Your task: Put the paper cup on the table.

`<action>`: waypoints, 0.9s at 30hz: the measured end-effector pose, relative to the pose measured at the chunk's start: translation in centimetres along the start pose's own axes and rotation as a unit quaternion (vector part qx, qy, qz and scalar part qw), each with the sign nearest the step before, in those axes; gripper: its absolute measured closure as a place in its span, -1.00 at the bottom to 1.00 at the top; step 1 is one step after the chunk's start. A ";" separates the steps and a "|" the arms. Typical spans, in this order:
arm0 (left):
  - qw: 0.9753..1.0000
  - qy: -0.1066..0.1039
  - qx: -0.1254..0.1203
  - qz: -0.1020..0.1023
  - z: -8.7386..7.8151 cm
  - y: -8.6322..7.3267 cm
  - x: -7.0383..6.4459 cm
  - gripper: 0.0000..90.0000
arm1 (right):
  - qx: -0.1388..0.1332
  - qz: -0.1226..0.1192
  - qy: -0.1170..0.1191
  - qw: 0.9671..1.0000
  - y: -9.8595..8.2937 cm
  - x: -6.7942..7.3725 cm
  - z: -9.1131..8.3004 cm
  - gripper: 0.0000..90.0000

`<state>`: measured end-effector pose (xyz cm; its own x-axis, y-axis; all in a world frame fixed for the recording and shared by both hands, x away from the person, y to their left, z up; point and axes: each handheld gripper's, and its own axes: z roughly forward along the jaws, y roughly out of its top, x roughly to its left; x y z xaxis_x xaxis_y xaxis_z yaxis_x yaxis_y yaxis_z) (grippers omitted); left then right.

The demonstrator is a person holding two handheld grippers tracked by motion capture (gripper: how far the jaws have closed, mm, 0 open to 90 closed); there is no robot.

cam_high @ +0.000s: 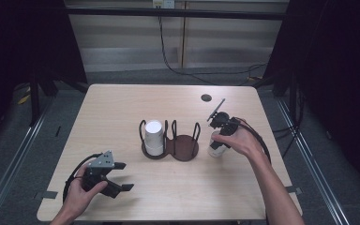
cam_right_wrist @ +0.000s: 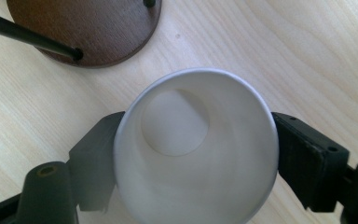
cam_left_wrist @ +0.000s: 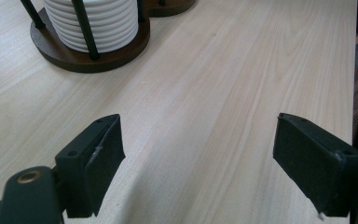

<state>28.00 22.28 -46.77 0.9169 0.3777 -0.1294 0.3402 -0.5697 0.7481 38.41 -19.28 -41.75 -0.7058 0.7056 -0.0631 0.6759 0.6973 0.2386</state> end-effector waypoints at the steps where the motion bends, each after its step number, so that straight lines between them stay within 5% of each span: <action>1: 1.000 -0.002 0.000 0.000 0.0 0.0 0.0 -0.64 | 0.001 0.001 0.001 1.000 0.0 0.0 0.0 -0.54; 13: 1.000 -0.004 0.001 0.003 0.1 0.0 -0.1 -0.64 | -0.017 0.022 0.027 0.999 -0.6 0.0 0.9 -0.65; 27: 1.000 -0.003 -0.003 0.004 0.1 0.0 -0.2 -0.64 | -0.095 0.052 0.039 0.993 -1.4 -0.4 -0.7 -0.68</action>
<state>27.82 22.08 -46.79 0.9209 0.3688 -0.1263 0.3311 -0.5689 0.7528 37.59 -20.62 -41.40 -0.6535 0.7556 0.0446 0.6990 0.5798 0.4185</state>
